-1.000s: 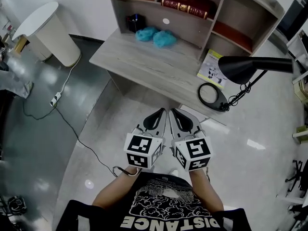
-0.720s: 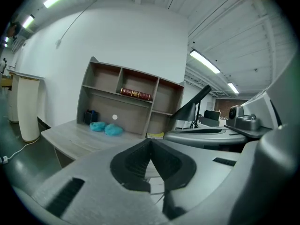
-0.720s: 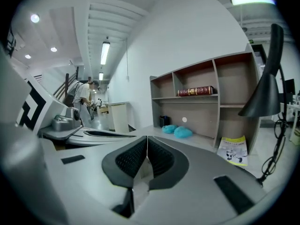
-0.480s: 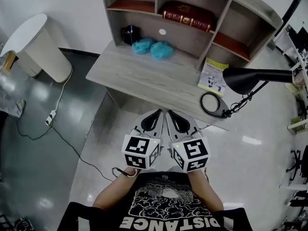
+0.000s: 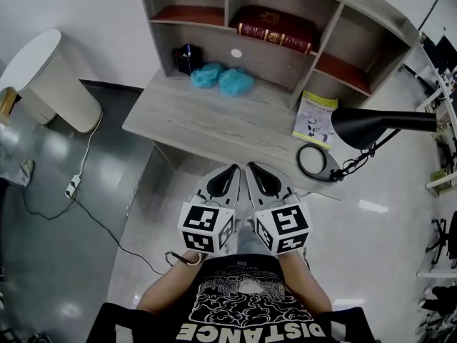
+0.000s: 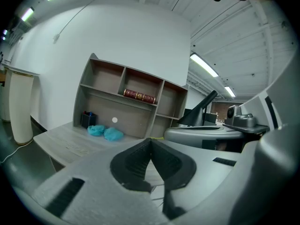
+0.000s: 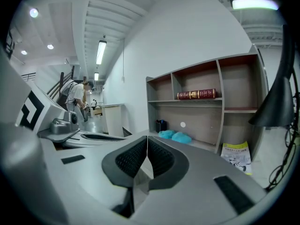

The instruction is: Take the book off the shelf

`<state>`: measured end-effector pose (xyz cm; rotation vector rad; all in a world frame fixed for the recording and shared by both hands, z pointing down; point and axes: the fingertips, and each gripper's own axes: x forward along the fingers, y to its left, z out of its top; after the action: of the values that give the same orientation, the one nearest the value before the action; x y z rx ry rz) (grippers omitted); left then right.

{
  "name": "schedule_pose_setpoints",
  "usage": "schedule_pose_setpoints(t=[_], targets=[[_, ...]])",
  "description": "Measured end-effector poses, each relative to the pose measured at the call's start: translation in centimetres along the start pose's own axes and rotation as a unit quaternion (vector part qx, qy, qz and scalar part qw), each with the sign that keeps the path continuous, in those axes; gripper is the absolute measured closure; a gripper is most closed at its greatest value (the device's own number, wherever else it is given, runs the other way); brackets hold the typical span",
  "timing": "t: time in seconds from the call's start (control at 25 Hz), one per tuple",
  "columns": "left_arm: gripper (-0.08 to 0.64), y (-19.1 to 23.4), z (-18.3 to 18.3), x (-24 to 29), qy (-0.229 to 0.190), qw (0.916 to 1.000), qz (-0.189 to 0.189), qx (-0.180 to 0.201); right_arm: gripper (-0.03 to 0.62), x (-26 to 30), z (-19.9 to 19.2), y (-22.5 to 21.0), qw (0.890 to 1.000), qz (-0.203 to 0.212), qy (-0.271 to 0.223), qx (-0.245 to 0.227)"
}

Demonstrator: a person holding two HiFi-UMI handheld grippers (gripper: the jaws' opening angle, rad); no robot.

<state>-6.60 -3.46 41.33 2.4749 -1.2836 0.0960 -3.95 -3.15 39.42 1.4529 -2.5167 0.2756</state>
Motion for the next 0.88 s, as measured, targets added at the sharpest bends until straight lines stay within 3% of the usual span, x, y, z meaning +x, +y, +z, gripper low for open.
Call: schedule_pose_setpoints(t=[0.64,0.76,0.88], targets=[[0.551,1.5,4.0,12.1,-0.003,0.9999,0.004,0.012,0.575,7.0,2.5,-10.2,1.0,0.009,-0.01,0.016],[0.551,1.6,4.7,14.3,-0.006,1.0,-0.001,-0.005,0.575,7.8,3.0,-12.3,1.0,0.01,-0.014,0.021],[0.551,1.8,5.9,16.4,-0.018,0.9988,-0.009,-0.046,0.575,8.5,3.8,-14.2,0.999,0.015,-0.021,0.027]])
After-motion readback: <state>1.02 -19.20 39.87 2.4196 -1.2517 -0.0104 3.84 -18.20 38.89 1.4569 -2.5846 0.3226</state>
